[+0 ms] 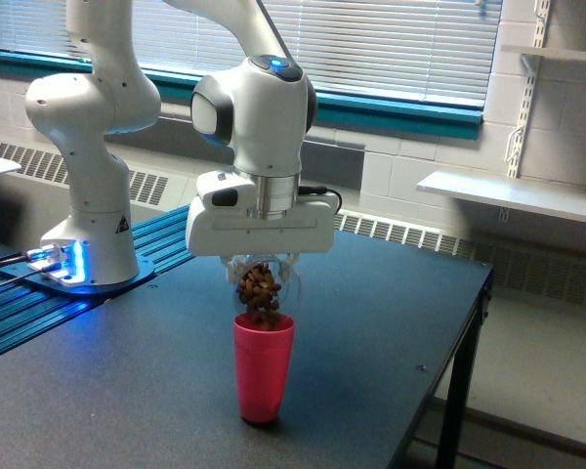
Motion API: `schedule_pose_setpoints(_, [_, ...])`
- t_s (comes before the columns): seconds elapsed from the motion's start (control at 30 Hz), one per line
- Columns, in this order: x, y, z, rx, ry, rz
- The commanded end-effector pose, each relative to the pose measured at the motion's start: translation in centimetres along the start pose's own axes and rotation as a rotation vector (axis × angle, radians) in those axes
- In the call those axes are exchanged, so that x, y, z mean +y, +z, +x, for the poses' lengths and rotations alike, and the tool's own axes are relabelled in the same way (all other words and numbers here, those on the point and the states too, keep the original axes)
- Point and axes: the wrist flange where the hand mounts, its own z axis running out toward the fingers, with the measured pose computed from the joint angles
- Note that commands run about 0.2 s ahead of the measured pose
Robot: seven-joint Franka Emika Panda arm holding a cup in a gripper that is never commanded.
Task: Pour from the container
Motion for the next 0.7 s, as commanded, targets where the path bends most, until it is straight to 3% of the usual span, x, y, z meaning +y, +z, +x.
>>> schedule_pose_setpoints(0.03, [-0.58,-0.10,-0.67,0.000,-0.033,-0.009])
schedule_pose_setpoints(0.7, [-0.49,-0.94,0.26,0.007,-0.004,0.005])
